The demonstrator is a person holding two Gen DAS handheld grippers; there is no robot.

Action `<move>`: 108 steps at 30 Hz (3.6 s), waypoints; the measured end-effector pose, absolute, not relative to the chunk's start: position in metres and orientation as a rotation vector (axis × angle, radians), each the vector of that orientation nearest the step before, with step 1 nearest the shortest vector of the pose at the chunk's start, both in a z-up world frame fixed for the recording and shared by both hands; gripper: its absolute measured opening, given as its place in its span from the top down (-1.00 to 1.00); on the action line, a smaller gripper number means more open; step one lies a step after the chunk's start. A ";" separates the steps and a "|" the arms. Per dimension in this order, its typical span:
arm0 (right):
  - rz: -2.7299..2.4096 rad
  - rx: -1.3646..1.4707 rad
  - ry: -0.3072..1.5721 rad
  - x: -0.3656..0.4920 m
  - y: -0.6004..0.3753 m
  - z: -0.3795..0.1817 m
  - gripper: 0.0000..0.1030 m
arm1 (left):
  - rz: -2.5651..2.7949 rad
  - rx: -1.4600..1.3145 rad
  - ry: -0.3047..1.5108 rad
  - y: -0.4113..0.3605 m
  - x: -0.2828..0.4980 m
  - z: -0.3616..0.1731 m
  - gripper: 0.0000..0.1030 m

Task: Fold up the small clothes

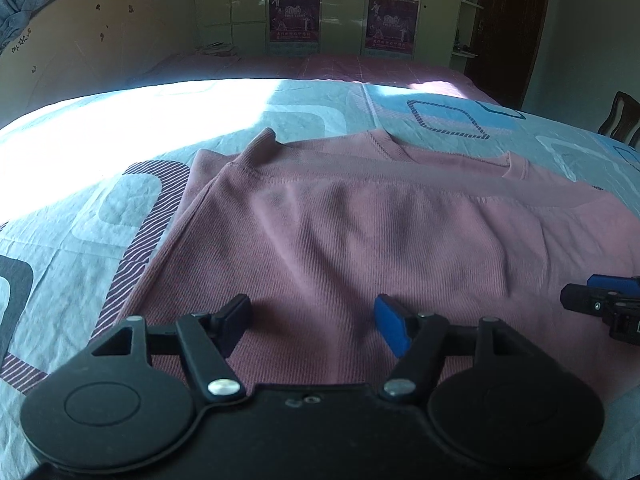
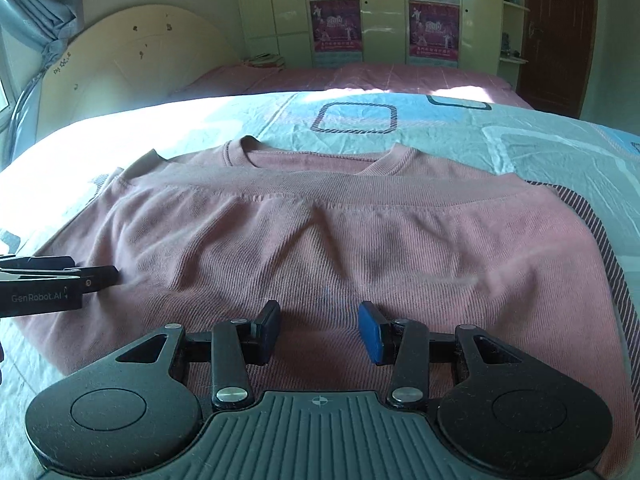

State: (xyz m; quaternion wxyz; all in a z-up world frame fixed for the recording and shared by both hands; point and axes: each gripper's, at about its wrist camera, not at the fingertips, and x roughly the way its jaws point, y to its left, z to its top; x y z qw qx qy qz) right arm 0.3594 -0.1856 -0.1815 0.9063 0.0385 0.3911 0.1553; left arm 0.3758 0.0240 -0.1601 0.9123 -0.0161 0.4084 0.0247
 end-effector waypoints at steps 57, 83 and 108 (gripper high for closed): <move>0.252 0.110 0.776 0.335 -0.124 -0.159 0.07 | 0.006 -0.716 0.791 0.116 0.320 -0.177 -0.69; 0.253 0.109 0.789 0.364 -0.129 -0.180 -0.04 | 0.040 -0.614 0.605 0.097 0.341 -0.142 0.79; 0.204 0.374 0.697 0.343 -0.358 -0.149 -0.04 | -0.559 0.083 0.733 -0.203 0.337 -0.159 0.21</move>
